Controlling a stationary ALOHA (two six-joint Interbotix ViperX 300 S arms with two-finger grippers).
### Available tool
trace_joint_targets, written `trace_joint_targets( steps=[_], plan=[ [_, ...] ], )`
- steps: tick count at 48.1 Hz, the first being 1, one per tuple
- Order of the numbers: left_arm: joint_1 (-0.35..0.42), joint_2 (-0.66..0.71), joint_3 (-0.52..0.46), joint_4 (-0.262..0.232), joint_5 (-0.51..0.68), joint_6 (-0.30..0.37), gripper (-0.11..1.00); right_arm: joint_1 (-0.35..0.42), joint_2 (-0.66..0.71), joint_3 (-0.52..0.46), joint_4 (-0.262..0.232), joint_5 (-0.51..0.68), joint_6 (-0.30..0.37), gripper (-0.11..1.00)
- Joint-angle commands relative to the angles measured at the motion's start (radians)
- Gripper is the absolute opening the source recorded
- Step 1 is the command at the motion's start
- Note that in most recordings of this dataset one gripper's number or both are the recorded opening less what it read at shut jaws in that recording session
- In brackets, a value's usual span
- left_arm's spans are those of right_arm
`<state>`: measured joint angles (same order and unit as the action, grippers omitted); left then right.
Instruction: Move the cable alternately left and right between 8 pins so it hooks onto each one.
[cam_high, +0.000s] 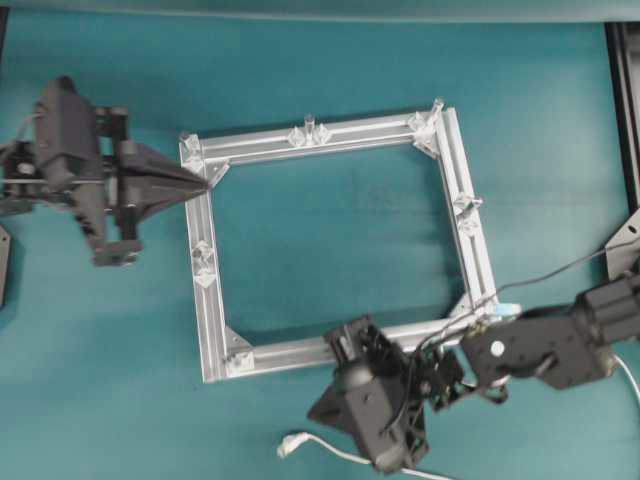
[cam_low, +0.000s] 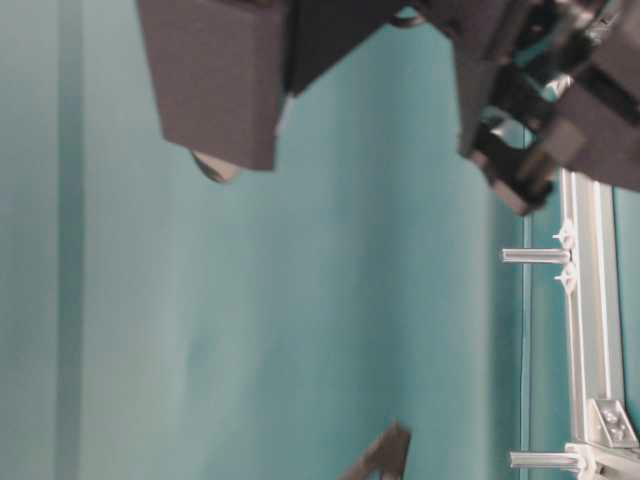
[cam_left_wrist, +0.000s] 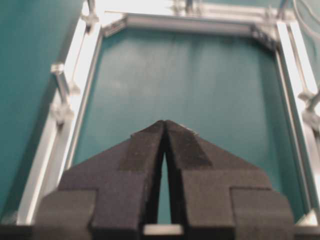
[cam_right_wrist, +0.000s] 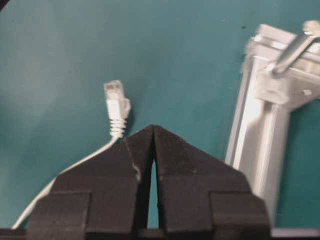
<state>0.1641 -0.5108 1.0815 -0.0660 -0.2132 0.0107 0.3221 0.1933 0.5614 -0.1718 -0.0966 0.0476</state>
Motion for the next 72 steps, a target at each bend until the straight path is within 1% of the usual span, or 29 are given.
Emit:
trace_joint_targets(
  steps=[1, 8, 12, 17, 21, 24, 26, 28, 34, 40, 49, 53, 55, 57, 60, 62, 64, 72],
  plan=[
    [-0.005, -0.072, 0.011, 0.005, 0.057, 0.011, 0.0, 0.017, 0.014, -0.041, -0.003, -0.003, 0.021, 0.0],
    [-0.006, -0.187, 0.08, 0.005, 0.109, 0.006, 0.0, 0.038, 0.071, -0.089, -0.008, -0.021, 0.087, 0.01],
    [-0.006, -0.264, 0.121, 0.003, 0.127, 0.005, 0.0, 0.044, 0.097, -0.117, -0.011, -0.02, 0.11, 0.06],
    [-0.006, -0.374, 0.17, 0.003, 0.169, 0.005, 0.0, 0.046, 0.121, -0.146, -0.012, -0.012, 0.12, 0.25],
    [-0.006, -0.445, 0.195, 0.003, 0.232, 0.005, 0.0, 0.046, 0.132, -0.16, -0.012, -0.008, 0.12, 0.44],
    [-0.006, -0.495, 0.209, 0.003, 0.288, 0.006, 0.0, 0.046, 0.14, -0.164, -0.012, -0.008, 0.121, 0.56],
    [-0.006, -0.531, 0.216, 0.003, 0.325, 0.006, 0.0, 0.046, 0.146, -0.164, -0.011, -0.008, 0.121, 0.61],
    [-0.006, -0.561, 0.225, 0.003, 0.353, 0.006, 0.0, 0.046, 0.15, -0.164, -0.012, -0.008, 0.123, 0.63],
    [-0.006, -0.658, 0.25, 0.003, 0.407, 0.005, 0.0, 0.046, 0.169, -0.166, -0.011, 0.003, 0.123, 0.62],
    [-0.006, -0.718, 0.273, 0.005, 0.414, 0.003, 0.0, 0.044, 0.187, -0.17, -0.012, 0.003, 0.132, 0.62],
    [-0.006, -0.744, 0.293, 0.003, 0.408, 0.0, 0.0, 0.04, 0.202, -0.176, -0.012, 0.008, 0.176, 0.62],
    [-0.006, -0.744, 0.298, 0.005, 0.402, 0.0, 0.0, 0.04, 0.202, -0.176, -0.012, 0.009, 0.199, 0.6],
    [-0.006, -0.744, 0.299, 0.005, 0.4, 0.0, 0.0, 0.04, 0.202, -0.175, -0.012, 0.011, 0.206, 0.58],
    [-0.006, -0.746, 0.301, 0.003, 0.399, -0.002, 0.0, 0.04, 0.202, -0.175, -0.012, 0.012, 0.206, 0.52],
    [-0.006, -0.75, 0.302, 0.003, 0.399, 0.0, 0.0, 0.04, 0.202, -0.175, -0.012, 0.018, 0.207, 0.38],
    [-0.006, -0.753, 0.301, 0.005, 0.4, -0.002, 0.0, 0.04, 0.202, -0.176, -0.012, 0.023, 0.207, 0.27],
    [-0.006, -0.756, 0.302, 0.005, 0.4, 0.0, 0.0, 0.04, 0.201, -0.175, -0.012, 0.026, 0.207, 0.19],
    [-0.006, -0.764, 0.302, 0.003, 0.4, 0.0, 0.0, 0.04, 0.173, -0.161, -0.012, 0.043, 0.209, 0.19]
  ],
)
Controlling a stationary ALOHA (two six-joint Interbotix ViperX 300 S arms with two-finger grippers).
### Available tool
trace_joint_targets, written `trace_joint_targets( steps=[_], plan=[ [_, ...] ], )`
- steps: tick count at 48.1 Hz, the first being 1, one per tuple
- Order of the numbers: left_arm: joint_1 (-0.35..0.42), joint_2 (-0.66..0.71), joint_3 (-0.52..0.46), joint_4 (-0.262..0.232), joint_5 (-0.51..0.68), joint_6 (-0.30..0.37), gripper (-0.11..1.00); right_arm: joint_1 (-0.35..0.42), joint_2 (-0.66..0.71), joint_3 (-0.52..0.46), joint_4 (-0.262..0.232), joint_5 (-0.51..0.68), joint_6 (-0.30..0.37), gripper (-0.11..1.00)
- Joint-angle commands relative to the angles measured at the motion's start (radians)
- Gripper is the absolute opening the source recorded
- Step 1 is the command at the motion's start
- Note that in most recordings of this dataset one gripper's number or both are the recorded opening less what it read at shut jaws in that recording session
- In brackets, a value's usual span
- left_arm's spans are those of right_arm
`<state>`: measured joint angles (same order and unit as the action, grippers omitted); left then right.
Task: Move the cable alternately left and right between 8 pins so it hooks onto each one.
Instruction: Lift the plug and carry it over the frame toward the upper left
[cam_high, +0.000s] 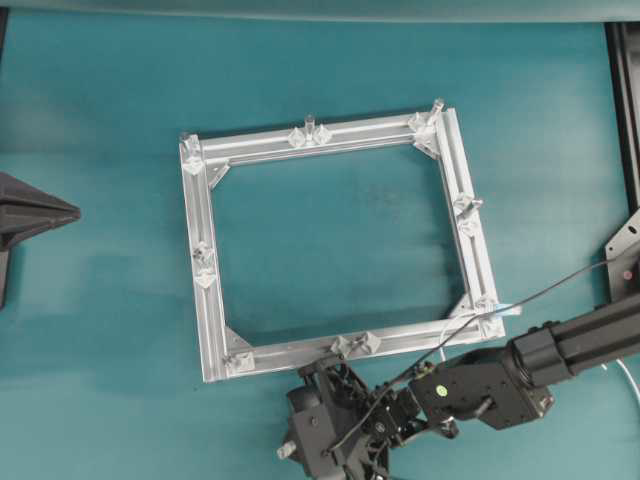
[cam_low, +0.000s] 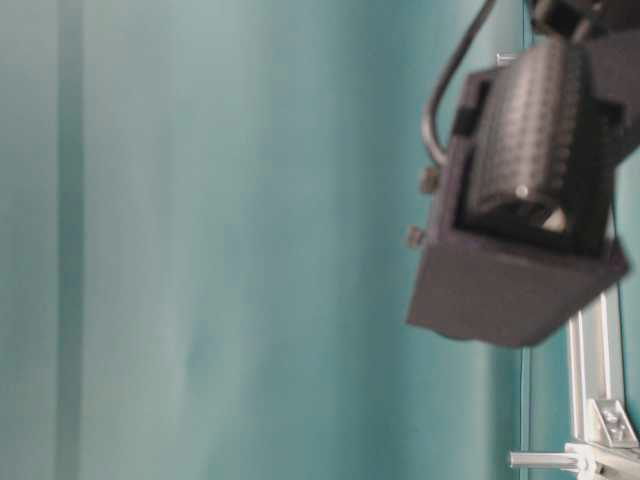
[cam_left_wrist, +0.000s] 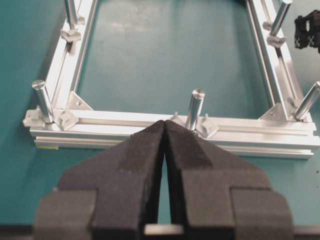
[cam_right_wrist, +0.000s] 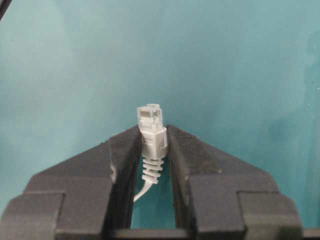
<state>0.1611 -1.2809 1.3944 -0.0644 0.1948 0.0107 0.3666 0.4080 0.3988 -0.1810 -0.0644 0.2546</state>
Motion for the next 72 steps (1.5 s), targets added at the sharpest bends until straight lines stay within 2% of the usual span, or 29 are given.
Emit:
trace_joint_targets(
  steps=[1, 15, 22, 27, 32, 38, 44, 52, 57, 63, 72],
  plan=[
    [-0.003, 0.005, -0.011, 0.003, -0.008, -0.002, 0.0, -0.005, -0.046, 0.005, -0.003, 0.012, 0.0, 0.19],
    [-0.003, 0.005, -0.011, 0.002, -0.005, -0.002, 0.0, -0.005, -0.229, 0.117, -0.003, 0.023, 0.005, 0.19],
    [-0.003, 0.005, -0.011, 0.002, -0.005, -0.002, 0.0, -0.005, -0.342, 0.179, 0.006, 0.083, 0.009, 0.19],
    [-0.003, 0.005, -0.011, 0.002, -0.005, -0.002, 0.0, -0.005, -0.39, 0.21, 0.006, 0.143, 0.038, 0.19],
    [-0.003, 0.005, -0.011, 0.002, -0.006, -0.002, 0.0, -0.012, -0.416, 0.239, 0.002, 0.189, 0.097, 0.19],
    [-0.003, 0.005, -0.011, 0.003, -0.006, -0.002, 0.0, -0.04, -0.426, 0.264, -0.002, 0.196, 0.152, 0.19],
    [-0.003, 0.005, -0.009, 0.002, -0.005, -0.002, 0.0, -0.066, -0.433, 0.287, -0.005, 0.218, 0.175, 0.19],
    [-0.003, 0.005, -0.011, 0.002, -0.005, -0.002, 0.0, -0.133, -0.469, 0.319, -0.012, 0.295, 0.178, 0.19],
    [-0.003, 0.005, -0.011, 0.002, -0.005, -0.002, 0.0, -0.178, -0.515, 0.359, -0.034, 0.325, 0.178, 0.19],
    [-0.003, 0.005, -0.008, 0.002, -0.008, -0.002, 0.0, -0.262, -0.571, 0.4, -0.051, 0.331, 0.183, 0.19],
    [-0.003, 0.005, -0.008, 0.002, -0.009, -0.002, 0.0, -0.391, -0.571, 0.354, -0.052, 0.336, 0.184, 0.19]
  ],
)
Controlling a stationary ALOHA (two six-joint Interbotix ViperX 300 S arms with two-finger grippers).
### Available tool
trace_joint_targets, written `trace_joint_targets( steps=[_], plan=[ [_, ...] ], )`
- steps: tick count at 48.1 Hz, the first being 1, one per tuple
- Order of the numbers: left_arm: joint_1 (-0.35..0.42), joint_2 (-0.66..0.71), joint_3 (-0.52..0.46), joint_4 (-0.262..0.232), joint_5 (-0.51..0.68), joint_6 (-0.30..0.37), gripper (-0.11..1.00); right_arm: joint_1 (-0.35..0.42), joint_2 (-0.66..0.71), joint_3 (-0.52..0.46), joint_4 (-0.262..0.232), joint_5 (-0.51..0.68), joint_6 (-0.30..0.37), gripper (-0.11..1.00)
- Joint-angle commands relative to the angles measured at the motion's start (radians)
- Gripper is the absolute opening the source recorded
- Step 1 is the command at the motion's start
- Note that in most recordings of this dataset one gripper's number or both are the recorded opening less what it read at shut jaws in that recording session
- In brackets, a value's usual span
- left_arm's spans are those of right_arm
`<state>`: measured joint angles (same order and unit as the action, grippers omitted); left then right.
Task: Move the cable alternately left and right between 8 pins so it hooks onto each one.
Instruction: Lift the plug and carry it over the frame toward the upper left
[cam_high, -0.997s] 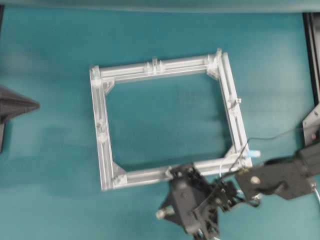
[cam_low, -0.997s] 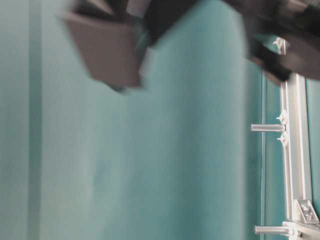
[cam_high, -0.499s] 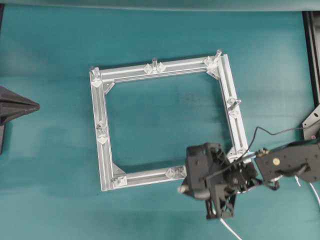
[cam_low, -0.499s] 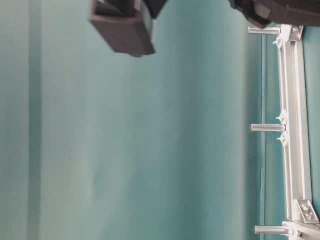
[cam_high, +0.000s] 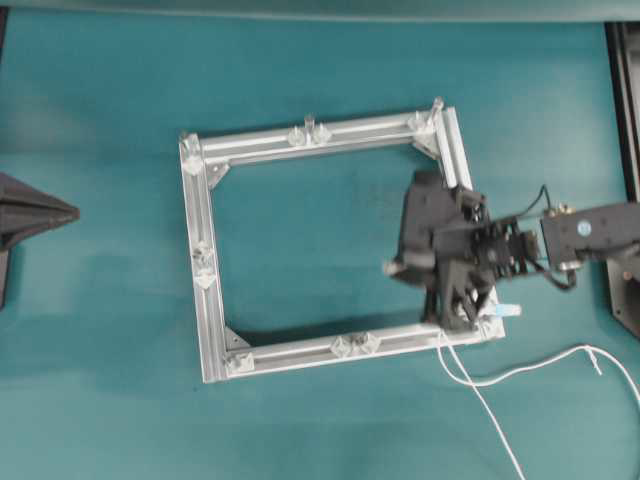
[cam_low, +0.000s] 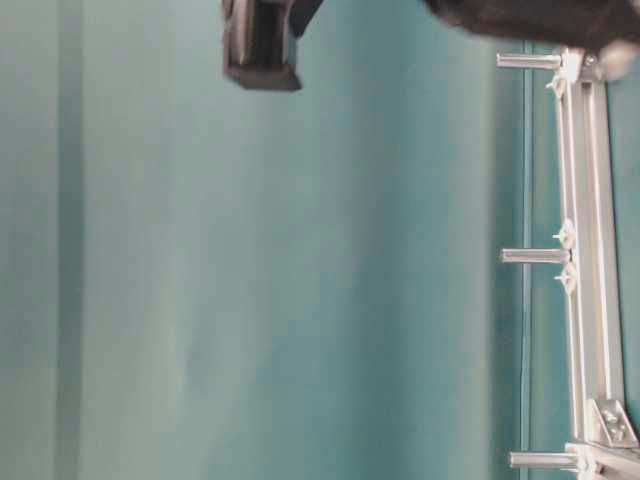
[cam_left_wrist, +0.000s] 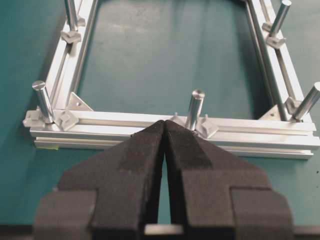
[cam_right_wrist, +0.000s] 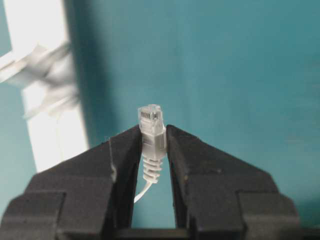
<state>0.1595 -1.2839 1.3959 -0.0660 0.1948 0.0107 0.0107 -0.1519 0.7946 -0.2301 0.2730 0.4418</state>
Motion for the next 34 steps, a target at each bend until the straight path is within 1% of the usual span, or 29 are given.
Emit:
trace_joint_targets(
  steps=[1, 7, 12, 17, 22, 31, 34],
  plan=[
    [-0.002, 0.008, -0.009, 0.003, -0.009, -0.002, 0.0, -0.043, -0.005, -0.052, -0.003, 0.0, -0.003, 0.19],
    [-0.002, 0.008, -0.008, 0.003, -0.009, -0.002, 0.0, -0.071, 0.063, -0.126, -0.003, 0.0, -0.002, 0.19],
    [-0.002, 0.008, -0.009, 0.003, -0.009, -0.002, 0.0, -0.071, 0.153, -0.207, 0.003, 0.005, 0.009, 0.19],
    [-0.002, 0.008, -0.008, 0.005, -0.009, -0.002, 0.0, -0.071, 0.23, -0.288, -0.003, 0.018, 0.032, 0.19],
    [-0.002, 0.008, -0.008, 0.003, -0.009, -0.002, 0.0, -0.072, 0.291, -0.368, -0.005, 0.034, 0.032, 0.19],
    [-0.002, 0.008, -0.006, 0.003, -0.009, -0.002, 0.0, -0.066, 0.357, -0.489, -0.005, 0.089, 0.029, 0.19],
    [-0.002, 0.008, -0.006, 0.003, -0.012, -0.002, 0.0, -0.057, 0.365, -0.514, -0.005, 0.117, 0.029, 0.19]
  ],
)
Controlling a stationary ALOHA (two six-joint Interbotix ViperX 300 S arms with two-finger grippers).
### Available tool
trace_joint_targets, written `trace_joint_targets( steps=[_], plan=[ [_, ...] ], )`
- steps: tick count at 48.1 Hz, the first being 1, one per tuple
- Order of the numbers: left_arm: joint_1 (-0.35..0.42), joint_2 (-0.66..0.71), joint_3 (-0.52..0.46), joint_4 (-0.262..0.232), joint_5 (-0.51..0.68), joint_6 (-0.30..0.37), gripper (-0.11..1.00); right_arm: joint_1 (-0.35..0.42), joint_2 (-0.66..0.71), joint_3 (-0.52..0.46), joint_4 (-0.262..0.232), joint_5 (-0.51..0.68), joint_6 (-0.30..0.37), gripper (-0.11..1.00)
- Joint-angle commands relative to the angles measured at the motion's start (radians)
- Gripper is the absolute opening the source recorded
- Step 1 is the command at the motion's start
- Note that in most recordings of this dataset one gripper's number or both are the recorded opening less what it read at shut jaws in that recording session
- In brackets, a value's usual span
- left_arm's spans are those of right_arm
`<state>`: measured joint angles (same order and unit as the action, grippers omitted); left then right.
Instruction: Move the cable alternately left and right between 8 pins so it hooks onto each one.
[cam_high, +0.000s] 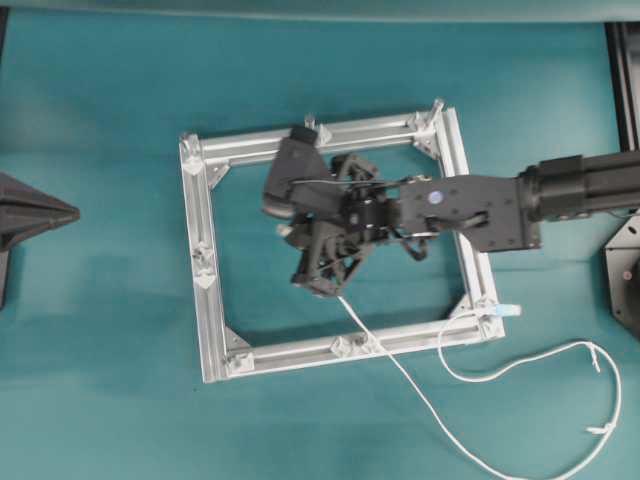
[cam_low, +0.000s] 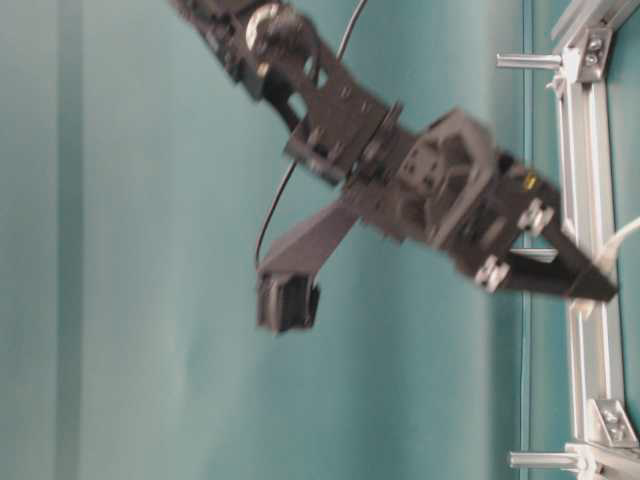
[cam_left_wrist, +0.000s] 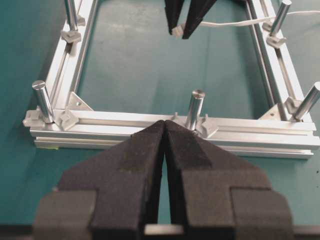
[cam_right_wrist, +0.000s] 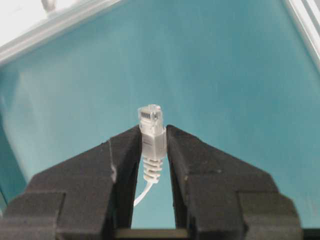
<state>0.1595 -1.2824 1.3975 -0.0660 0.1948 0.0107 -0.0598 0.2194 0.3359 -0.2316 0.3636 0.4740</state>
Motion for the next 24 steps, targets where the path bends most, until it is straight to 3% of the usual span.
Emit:
trace_joint_targets(
  steps=[1, 24],
  plan=[
    [-0.002, 0.006, -0.006, 0.003, -0.014, -0.002, 0.0, 0.018, -0.005, -0.061, -0.003, 0.035, -0.003, 0.19],
    [-0.002, 0.006, 0.006, 0.003, -0.029, -0.002, 0.0, 0.229, 0.025, -0.132, 0.026, 0.1, 0.014, 0.19]
  ],
)
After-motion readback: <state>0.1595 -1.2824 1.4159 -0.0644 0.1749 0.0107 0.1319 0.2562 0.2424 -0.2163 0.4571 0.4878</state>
